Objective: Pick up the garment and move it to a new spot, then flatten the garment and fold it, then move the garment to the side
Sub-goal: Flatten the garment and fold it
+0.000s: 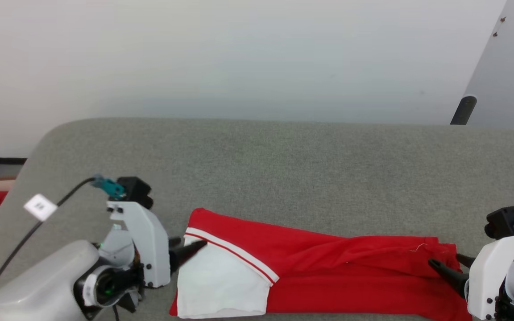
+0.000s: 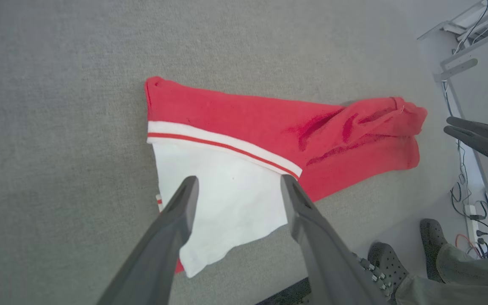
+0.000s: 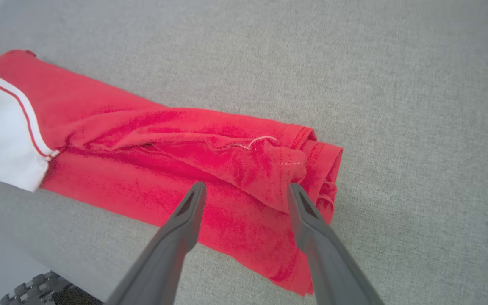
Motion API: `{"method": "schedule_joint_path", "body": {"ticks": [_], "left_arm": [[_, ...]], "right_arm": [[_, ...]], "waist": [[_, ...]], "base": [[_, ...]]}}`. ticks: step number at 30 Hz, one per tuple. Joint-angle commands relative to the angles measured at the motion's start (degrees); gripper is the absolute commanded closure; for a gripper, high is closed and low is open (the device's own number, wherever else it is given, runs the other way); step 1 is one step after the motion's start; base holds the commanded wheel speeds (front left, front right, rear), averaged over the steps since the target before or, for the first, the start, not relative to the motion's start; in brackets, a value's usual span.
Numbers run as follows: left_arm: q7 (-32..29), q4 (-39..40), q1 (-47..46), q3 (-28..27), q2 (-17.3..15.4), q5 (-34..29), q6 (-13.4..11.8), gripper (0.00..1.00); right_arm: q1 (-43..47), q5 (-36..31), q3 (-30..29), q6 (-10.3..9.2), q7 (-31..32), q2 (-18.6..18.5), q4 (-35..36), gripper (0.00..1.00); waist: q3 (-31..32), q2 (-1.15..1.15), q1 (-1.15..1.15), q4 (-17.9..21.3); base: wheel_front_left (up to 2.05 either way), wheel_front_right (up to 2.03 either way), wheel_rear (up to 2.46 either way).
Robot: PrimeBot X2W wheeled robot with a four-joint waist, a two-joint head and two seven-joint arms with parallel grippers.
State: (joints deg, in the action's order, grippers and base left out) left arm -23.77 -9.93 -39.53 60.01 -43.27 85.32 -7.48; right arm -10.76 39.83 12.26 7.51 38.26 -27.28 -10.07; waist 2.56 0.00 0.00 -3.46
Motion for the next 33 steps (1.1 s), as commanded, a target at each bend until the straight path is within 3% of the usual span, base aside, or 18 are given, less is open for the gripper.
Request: {"method": "schedule_joint_path", "body": {"ticks": [1, 8, 15, 19, 22, 28, 33], "left_arm": [[1.2, 0.1, 0.8, -0.4, -0.3, -0.6, 0.5, 0.00], [19.0, 1.9, 4.9, -3.2, -1.1, -7.7, 5.5, 0.00], [36.7, 1.0, 11.6, -7.0, -2.1, -12.9, 6.1, 0.00], [38.9, 1.0, 16.6, -12.0, -1.6, -14.9, 4.6, 0.00], [38.9, 1.9, 21.6, -19.9, 0.8, -18.1, 4.1, 0.00], [38.8, 2.9, 31.6, -33.9, 7.0, -27.2, 6.5, 0.00], [38.8, 3.0, 37.0, -42.3, 11.9, -32.9, 9.1, 0.00]], "right_arm": [[0.8, -0.5, -0.7, -0.04, -0.5, 0.5, 0.6, 0.00], [5.2, -3.2, -4.9, -0.04, -4.8, 3.7, 4.2, 0.00], [8.5, -4.1, -7.8, -0.04, -5.0, 5.2, 5.1, 0.00], [9.7, -4.8, -10.2, -0.04, -3.5, 5.6, 4.9, 0.00], [10.7, -5.3, -12.6, -0.04, -1.7, 5.7, 4.5, 0.00], [10.9, -6.6, -16.7, -0.04, 2.6, 5.8, 3.8, 0.00], [9.8, -7.7, -19.2, -0.04, 6.2, 5.8, 2.6, 0.00]], "waist": [[0.4, 0.00, 0.00, 0.1], [1.3, 0.00, 0.00, -0.5], [1.6, 0.00, 0.00, -1.6], [1.5, 0.00, 0.00, -2.6], [1.2, 0.00, 0.00, -3.6], [0.0, 0.00, 0.00, -5.2], [-1.4, 0.00, 0.00, -6.7]], "base": [[0.00, 0.00, 0.00], [0.00, 0.00, 0.00], [0.00, 0.00, 0.00], [0.00, 0.00, 0.00], [0.00, 0.00, 0.00], [0.00, 0.00, 0.00], [0.00, 0.00, 0.00]]}}
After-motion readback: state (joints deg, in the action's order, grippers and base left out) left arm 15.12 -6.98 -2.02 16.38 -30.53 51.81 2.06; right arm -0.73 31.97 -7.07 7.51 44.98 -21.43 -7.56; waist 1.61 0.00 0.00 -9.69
